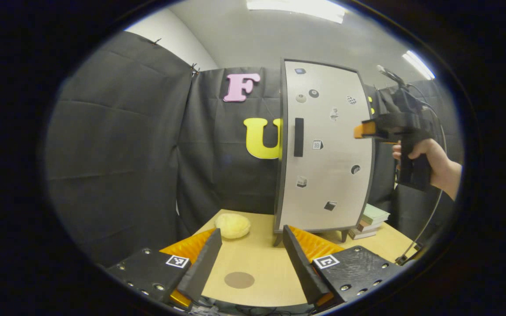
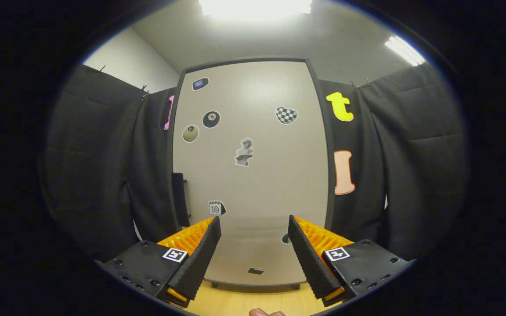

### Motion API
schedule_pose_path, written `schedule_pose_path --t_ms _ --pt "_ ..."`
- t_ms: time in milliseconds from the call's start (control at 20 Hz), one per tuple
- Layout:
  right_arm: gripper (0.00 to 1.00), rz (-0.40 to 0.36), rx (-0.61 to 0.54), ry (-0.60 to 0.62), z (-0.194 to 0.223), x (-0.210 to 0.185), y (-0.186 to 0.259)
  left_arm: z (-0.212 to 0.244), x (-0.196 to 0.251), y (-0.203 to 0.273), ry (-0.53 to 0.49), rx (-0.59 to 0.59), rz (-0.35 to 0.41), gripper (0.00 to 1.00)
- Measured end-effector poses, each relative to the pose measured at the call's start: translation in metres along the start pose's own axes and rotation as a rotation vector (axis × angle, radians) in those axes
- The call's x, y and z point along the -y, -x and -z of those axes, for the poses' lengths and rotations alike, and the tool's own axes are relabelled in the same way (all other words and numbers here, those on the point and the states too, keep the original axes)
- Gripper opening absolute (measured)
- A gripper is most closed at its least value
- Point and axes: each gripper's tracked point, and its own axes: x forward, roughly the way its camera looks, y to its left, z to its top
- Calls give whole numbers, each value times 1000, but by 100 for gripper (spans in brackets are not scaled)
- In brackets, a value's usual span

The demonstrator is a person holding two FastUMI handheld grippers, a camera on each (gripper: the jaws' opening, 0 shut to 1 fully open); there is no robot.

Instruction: Open the cabinet door with the right hand, grasp the bottle in the cabinet with the left hand and place it on the coaster, then close the cabinet door with the right hand.

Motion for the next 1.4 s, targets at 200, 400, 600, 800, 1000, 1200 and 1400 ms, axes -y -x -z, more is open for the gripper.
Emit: schedule_pose_path --t_ms 200,400,600,800,1000,1200,1400 --pt "98 -45 -15 -26 -11 -52 -32 12 -13 14 59 -25 -20 87" --pt "98 -93 -28 -16 -13 -95 -64 19 -43 22 89 -42 -84 84" --pt "98 -75 -24 34 -7 -118 -96 25 -76 26 105 -51 -139 84" --pt "98 -62 -74 87 14 -132 -118 31 -93 30 120 -62 -177 84" --pt "98 -36 -116 102 29 -136 -132 41 -99 31 143 -82 -194 84" --pt "62 -40 -128 81 31 -140 -138 44 -99 35 146 -88 -202 84" --pt "37 -52 -153 60 33 -144 -138 45 -98 40 148 -93 -211 84"
